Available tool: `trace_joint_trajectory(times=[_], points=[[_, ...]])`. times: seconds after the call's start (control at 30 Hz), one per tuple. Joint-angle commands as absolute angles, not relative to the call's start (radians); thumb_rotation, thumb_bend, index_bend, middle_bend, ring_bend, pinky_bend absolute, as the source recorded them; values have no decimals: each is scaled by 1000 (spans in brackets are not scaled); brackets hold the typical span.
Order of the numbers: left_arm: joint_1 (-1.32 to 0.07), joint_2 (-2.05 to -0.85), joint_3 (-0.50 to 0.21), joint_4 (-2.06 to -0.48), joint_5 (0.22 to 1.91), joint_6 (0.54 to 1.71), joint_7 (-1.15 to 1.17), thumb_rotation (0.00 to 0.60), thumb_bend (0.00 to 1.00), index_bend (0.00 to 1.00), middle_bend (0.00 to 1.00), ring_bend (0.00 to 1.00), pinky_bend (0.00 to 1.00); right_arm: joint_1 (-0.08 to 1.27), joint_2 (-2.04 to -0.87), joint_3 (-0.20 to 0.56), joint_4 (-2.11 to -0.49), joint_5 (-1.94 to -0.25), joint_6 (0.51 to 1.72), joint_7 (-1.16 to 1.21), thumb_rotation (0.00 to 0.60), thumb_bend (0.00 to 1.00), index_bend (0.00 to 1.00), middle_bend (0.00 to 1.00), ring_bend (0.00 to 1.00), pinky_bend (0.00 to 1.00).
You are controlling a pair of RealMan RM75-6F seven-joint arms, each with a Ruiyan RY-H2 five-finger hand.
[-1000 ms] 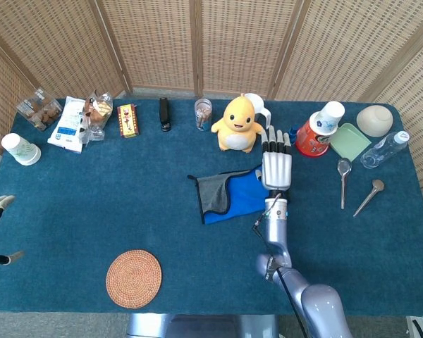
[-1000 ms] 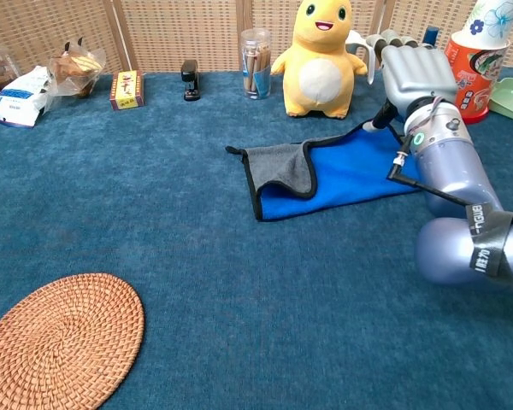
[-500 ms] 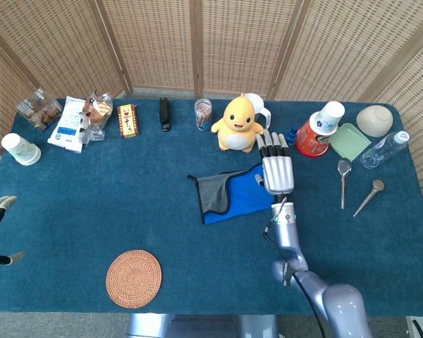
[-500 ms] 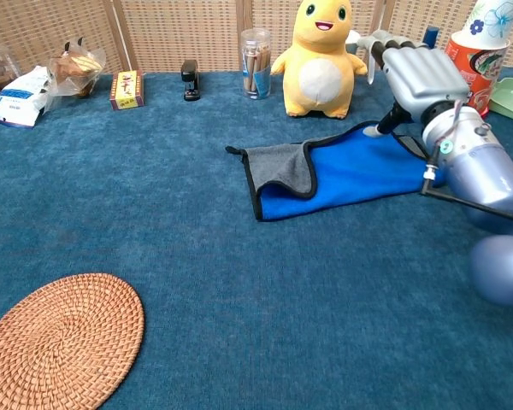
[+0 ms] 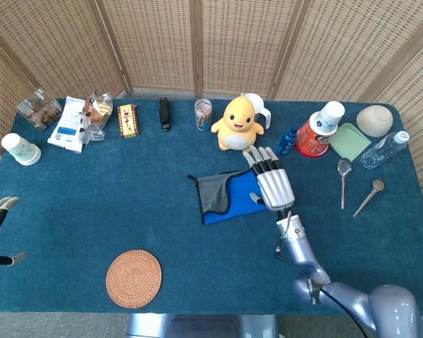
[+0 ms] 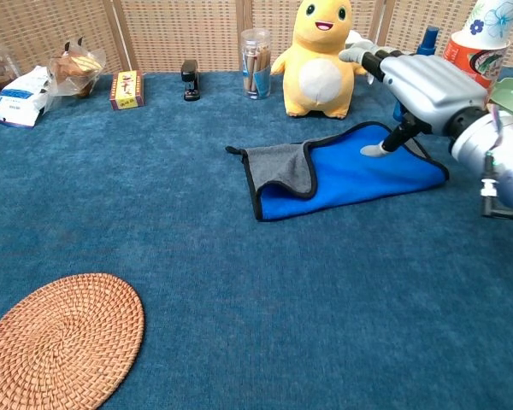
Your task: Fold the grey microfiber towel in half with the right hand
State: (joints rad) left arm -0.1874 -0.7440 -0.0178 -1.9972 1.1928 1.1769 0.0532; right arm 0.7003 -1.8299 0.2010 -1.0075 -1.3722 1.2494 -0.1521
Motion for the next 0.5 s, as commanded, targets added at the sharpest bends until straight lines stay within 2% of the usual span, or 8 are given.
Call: trace_joint_trajectory(times=[0.03, 0.5], points=[[-188, -744, -18, -1997, 1192, 1176, 54, 600, 102, 0, 0, 0, 0, 686, -1782, 169, -1070, -1407, 1235, -162, 600, 0, 0, 0, 14, 130], [-189, -742, -16, -1999, 1193, 1174, 51, 600, 102, 0, 0, 0, 0, 682, -1775, 146, -1128, -1420, 1186, -198, 600, 0, 0, 0, 13, 130]])
